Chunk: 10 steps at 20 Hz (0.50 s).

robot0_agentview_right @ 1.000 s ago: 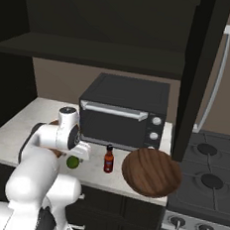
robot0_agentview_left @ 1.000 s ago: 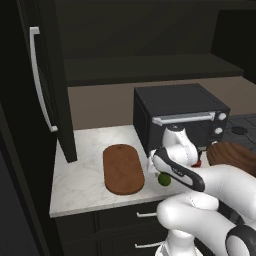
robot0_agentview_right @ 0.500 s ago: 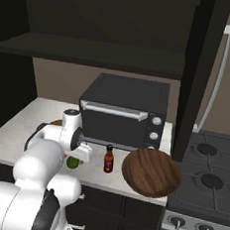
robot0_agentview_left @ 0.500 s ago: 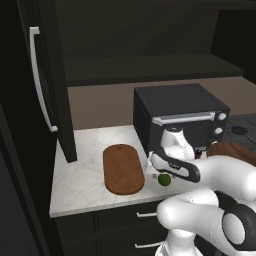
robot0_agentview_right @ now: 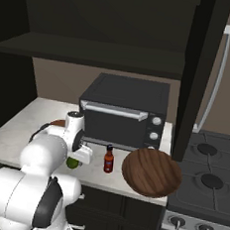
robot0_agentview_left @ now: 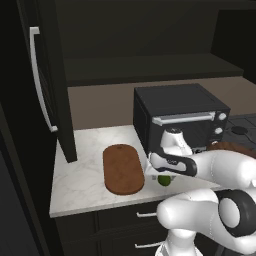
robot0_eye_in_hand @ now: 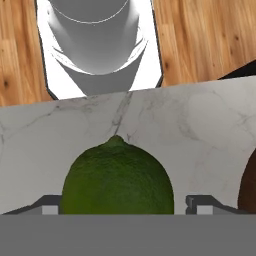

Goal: Open the cabinet. Place the bowl and condiment on the counter. Then place the lime and garlic on the cutting board.

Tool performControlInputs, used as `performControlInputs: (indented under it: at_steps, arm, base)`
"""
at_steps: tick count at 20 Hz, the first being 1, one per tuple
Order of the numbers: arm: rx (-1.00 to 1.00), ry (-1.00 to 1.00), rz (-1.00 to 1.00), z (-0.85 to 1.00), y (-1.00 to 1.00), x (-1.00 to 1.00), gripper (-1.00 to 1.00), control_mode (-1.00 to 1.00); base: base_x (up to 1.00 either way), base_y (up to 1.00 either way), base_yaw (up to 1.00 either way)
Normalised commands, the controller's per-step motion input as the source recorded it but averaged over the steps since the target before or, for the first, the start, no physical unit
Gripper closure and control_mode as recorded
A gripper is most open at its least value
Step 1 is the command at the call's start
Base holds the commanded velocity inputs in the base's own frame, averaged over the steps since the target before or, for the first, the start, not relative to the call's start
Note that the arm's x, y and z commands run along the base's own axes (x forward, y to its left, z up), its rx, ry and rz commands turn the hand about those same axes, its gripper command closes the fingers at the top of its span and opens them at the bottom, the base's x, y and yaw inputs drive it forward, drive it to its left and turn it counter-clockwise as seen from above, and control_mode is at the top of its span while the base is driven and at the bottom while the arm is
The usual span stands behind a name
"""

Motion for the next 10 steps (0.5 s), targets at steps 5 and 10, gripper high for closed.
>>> performControlInputs:
  at_steps: [5,10]
  arm:
    - [0.02,-0.01,0.0,-0.19,0.0,-0.07,1.0,-1.0]
    - [0.0,0.0,0.0,-0.02,0.02,-0.01,1.0,-1.0]
  base:
    - [0.0,0.0,0.0]
    - [0.0,0.0,0.0]
